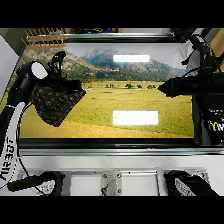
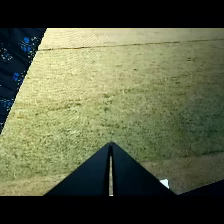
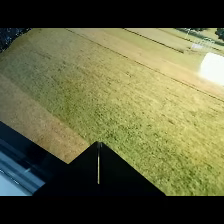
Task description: Fold the clothes and pants, and hang the long-sleeved shirts on hangers.
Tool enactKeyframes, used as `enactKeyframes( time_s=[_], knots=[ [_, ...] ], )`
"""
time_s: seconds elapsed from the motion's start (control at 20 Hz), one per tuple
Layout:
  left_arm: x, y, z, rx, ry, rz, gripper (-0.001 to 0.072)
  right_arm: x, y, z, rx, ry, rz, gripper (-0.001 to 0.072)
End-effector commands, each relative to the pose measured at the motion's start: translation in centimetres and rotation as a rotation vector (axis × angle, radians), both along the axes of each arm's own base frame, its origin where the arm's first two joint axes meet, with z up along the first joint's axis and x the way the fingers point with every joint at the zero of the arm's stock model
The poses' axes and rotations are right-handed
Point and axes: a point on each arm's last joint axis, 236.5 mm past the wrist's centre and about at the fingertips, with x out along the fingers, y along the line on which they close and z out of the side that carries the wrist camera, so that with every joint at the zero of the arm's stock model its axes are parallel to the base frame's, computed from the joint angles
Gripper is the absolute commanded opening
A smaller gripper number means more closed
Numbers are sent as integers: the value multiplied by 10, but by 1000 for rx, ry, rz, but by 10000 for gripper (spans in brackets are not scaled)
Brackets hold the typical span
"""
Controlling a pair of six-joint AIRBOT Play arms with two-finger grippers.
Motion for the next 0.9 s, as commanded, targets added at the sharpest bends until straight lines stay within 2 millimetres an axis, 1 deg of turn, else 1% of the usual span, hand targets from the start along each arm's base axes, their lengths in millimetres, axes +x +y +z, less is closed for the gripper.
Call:
enactKeyframes(
  time_s=[0.0,0.4,0.45,0.55,0.6,0.65,0.7,0.8,0.85],
  knots=[
    [0,0,0,0,0,0,6,0,0,0,0,1,1,21],
    [0,0,0,0,-1,0,5,0,0,0,0,1,1,21],
    [3,-1,1,-4,-13,5,6,0,0,0,0,1,1,21],
    [15,1,6,-5,-66,20,8,0,0,0,0,1,1,21],
    [23,10,8,32,-108,8,287,0,0,0,0,1,1,21],
    [31,28,9,98,-140,9,701,0,0,-1,0,2,1,21],
    [38,54,10,188,-161,26,700,0,0,-1,0,3,1,21],
    [51,123,9,377,-165,136,700,0,0,-1,0,3,1,21],
    [55,158,6,444,-155,209,700,0,0,-1,0,3,1,21]
  ],
)
